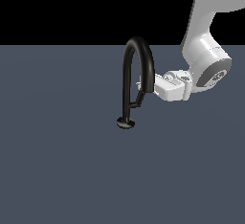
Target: Turn on the faucet by rotating a designated handle.
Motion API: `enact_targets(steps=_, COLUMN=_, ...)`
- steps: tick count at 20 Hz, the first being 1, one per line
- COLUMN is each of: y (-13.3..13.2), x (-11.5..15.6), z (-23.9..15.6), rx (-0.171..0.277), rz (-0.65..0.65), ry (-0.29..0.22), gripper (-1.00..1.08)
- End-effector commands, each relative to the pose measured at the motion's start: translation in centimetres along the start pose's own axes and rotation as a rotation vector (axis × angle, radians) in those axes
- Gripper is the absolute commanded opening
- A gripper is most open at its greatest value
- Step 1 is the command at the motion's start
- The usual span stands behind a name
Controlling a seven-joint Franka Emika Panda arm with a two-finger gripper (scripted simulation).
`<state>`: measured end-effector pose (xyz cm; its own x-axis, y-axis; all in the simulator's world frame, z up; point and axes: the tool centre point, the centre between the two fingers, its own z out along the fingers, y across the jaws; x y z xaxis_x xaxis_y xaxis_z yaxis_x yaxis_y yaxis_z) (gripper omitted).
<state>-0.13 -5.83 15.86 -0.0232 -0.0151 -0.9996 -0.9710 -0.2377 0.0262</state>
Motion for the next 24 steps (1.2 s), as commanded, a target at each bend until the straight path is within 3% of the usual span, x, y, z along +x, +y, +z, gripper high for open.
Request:
enact_targets(steps=1, y=1.2, x=0.7, z=0.0, rx=-0.002, rz=0.012, ry=-0.006, gripper=-1.0)
enact_targets(steps=11, y=4.7, x=2.1, z=0.0, rx=-0.005, rz=0.015, ry=-0.009, gripper=-1.0)
enact_targets(steps=13, y=3.8, x=1.1, z=0.0, rx=-0.005, rz=-0.006, ry=-0.001, gripper=-1.0)
enact_targets(steps=24, y=6.8, x=7.5, z=0.0, rx=-0.005, rz=0.015, ry=-0.009, gripper=-1.0)
